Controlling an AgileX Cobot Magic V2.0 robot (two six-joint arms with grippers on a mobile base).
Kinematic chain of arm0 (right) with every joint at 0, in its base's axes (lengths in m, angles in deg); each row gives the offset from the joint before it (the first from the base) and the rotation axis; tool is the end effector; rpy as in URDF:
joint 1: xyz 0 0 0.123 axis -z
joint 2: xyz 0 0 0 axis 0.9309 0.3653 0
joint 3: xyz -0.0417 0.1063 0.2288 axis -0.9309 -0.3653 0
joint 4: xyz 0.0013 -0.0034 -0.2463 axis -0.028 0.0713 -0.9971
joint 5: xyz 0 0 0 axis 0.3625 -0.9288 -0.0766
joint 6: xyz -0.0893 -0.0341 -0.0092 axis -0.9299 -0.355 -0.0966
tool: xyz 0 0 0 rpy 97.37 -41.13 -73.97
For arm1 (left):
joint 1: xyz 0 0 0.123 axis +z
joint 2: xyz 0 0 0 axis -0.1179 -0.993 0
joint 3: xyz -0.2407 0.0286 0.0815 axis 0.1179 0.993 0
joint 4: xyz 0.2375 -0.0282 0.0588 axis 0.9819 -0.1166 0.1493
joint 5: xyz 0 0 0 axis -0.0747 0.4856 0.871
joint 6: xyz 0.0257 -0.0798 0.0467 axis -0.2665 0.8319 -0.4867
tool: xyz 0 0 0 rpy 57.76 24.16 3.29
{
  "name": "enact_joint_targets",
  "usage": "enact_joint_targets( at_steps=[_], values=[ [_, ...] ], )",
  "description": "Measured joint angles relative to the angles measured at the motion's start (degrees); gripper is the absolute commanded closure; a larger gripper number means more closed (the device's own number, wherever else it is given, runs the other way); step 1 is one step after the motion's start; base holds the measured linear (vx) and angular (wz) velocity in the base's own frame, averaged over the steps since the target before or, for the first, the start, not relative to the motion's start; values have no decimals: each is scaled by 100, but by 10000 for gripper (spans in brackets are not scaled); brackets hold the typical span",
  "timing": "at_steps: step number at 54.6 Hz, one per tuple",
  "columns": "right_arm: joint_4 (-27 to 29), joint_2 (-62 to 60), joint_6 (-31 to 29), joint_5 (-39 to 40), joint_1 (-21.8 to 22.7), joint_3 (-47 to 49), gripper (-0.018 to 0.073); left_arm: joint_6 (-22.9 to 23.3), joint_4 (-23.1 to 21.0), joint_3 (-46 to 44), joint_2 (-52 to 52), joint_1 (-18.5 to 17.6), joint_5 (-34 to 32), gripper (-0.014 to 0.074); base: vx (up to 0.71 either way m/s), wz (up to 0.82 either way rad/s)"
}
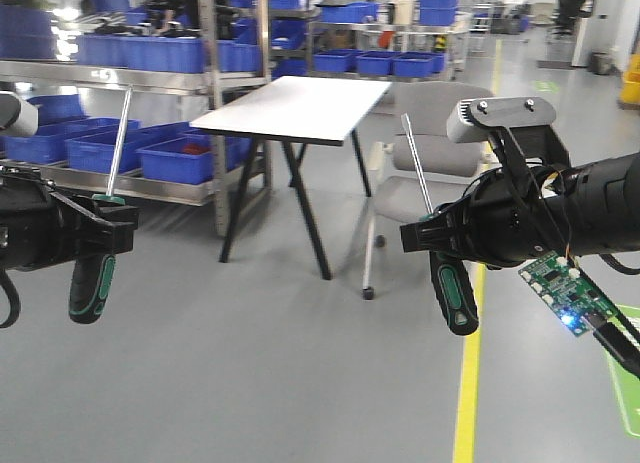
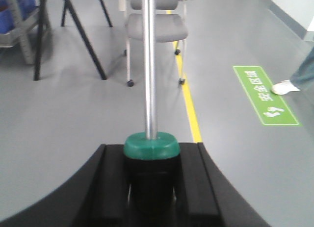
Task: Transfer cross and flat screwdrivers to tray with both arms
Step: 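Hold both screwdrivers upright while the base drives to the conveyor station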
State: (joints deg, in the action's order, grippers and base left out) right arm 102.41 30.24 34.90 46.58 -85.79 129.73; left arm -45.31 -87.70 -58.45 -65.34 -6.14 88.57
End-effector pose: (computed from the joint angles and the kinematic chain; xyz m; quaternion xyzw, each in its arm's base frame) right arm 0.3205 0.1127 0.3717 -0.1579 0.8593 0.1325 0.4682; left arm 0.2944 -0.0851 0.3742 0.1276 0.8086 -0.1477 0.5550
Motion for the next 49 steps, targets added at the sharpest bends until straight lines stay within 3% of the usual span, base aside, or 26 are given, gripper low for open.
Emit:
enact_joint_targets(
  at_steps=[23, 49],
  values=[
    [0, 0, 0, 0, 0, 0, 567, 0, 0, 0, 0, 0, 5, 596, 36, -33],
    [-2, 0, 0, 0, 0, 0, 567, 0, 0, 0, 0, 0, 5, 596, 45, -11]
  ],
)
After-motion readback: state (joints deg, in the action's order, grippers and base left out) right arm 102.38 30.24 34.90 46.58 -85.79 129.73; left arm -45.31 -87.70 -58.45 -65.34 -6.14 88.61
